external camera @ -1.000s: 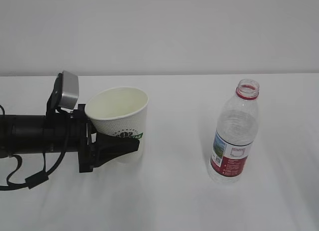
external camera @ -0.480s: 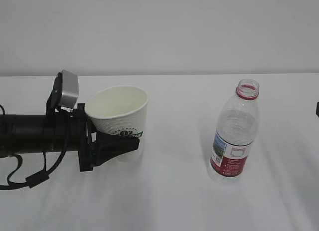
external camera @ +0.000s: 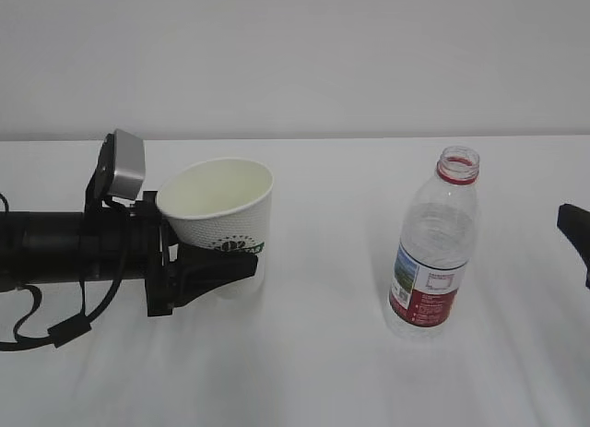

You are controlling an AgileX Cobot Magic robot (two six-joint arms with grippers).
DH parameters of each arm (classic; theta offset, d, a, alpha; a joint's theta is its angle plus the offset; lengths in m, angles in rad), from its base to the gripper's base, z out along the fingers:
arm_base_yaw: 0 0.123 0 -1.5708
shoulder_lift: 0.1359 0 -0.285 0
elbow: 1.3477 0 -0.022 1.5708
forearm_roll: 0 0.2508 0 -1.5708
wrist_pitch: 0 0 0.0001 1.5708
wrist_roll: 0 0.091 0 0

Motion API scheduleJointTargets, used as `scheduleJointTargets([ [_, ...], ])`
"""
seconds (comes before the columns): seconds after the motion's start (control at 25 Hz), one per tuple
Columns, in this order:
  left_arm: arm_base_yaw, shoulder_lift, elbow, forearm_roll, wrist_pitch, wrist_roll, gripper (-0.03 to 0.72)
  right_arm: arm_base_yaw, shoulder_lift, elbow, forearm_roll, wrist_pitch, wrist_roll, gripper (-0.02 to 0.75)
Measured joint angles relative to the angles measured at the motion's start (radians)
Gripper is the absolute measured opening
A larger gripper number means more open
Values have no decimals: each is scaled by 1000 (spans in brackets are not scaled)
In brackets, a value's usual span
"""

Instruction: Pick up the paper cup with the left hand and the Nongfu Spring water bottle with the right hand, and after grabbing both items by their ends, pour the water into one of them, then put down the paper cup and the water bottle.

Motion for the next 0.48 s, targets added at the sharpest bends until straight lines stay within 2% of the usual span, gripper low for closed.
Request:
scheduleJointTargets([
  [0.48,0,0,0,-5,0,0,529,0,154,161,-10,-365,15,587],
])
